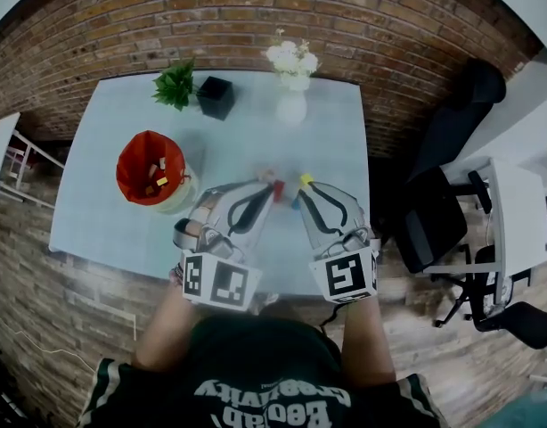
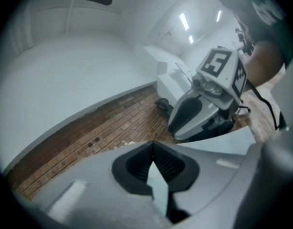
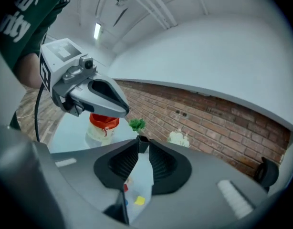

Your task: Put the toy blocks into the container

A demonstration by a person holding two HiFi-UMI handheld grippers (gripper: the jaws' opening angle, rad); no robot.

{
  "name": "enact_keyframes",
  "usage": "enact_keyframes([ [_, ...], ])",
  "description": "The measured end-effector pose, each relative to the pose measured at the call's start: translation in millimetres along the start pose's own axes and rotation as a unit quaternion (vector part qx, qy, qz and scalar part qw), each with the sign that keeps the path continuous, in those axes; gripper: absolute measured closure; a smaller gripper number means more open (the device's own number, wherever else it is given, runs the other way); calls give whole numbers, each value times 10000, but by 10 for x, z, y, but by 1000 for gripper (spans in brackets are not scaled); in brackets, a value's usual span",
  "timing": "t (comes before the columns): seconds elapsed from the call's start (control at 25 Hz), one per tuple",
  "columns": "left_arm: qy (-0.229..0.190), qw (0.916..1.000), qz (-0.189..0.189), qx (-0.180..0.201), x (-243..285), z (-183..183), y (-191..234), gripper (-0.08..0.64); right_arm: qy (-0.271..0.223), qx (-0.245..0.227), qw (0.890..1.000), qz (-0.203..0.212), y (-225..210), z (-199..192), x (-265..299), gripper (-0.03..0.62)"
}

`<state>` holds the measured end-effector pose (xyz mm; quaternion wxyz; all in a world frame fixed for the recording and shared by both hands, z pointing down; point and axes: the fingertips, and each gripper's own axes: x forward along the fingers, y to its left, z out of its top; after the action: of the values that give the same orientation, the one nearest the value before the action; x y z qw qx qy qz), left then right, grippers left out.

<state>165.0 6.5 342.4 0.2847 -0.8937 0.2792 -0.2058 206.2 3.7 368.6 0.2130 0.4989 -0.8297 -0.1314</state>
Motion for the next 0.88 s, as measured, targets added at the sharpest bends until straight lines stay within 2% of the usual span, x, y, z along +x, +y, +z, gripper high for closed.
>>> enact_keyframes([
  [0.12, 70, 10000, -7, -62, 26, -81, 6, 555, 435, 234, 9980, 392, 85, -414, 192, 466],
  [0.2, 126, 9999, 6, -110, 45, -134, 18, 555, 711, 423, 9947, 617, 135, -714, 324, 457],
  [0.44, 240, 9995, -31, -216, 133, -245, -20, 555, 1639, 831, 9741, 1314, 442, -1645, 701, 403],
  [0.64, 385, 9988, -21, -302, 197, -377, -40, 555, 2120, 1108, 9590, 1519, 606, -2202, 916, 380],
  [0.88, 565, 9976, 8, -405, 229, -534, -27, 555, 2451, 1484, 9426, 1716, 733, -2628, 1049, 376],
])
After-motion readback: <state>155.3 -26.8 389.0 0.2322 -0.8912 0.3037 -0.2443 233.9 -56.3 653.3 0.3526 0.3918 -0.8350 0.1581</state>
